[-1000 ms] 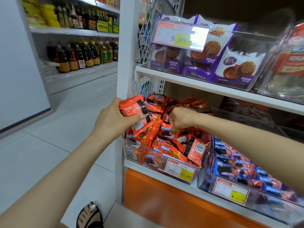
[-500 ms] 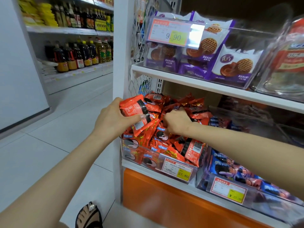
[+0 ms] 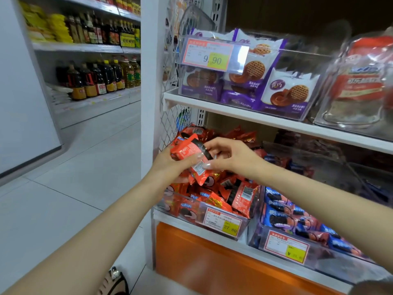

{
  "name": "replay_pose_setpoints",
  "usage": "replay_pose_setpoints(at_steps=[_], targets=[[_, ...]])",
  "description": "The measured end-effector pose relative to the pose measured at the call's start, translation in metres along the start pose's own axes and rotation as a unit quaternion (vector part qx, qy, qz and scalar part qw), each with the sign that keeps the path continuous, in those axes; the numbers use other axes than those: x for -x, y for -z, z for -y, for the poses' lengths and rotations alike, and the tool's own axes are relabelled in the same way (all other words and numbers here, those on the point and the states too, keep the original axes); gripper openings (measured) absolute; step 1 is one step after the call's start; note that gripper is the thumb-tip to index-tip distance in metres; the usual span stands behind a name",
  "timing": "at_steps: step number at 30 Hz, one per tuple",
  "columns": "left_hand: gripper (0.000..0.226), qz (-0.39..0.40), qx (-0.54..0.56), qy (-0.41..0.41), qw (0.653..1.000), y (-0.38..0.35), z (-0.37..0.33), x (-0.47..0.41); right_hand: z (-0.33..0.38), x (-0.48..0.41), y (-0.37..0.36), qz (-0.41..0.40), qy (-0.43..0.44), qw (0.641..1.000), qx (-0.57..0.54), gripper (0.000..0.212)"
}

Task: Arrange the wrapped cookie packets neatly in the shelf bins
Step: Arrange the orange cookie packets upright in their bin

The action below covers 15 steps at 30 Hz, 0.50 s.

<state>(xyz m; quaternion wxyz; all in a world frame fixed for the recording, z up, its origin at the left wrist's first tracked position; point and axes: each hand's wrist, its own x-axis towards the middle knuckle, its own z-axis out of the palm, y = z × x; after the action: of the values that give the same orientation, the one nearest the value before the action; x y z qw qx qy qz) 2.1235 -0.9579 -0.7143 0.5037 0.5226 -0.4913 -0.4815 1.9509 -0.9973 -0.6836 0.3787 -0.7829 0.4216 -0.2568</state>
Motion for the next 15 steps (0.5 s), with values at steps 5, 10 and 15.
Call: replay_pose_setpoints(at_steps=[5,10,15], targets=[[0.041,0.057,0.018,0.013,0.998,0.002,0.001,-0.002,-0.007,0.003,0.014,0.000,-0.075,0.993,-0.088,0.020],[0.040,-0.008,-0.042,-0.064,0.997,-0.007,0.003,-0.002,-0.012,0.007,0.012,0.014,-0.097,0.958,-0.268,0.020],[0.045,-0.053,-0.127,-0.117,0.984,-0.012,0.005,-0.003,-0.011,0.006,0.015,0.037,-0.218,0.892,-0.394,0.061]])
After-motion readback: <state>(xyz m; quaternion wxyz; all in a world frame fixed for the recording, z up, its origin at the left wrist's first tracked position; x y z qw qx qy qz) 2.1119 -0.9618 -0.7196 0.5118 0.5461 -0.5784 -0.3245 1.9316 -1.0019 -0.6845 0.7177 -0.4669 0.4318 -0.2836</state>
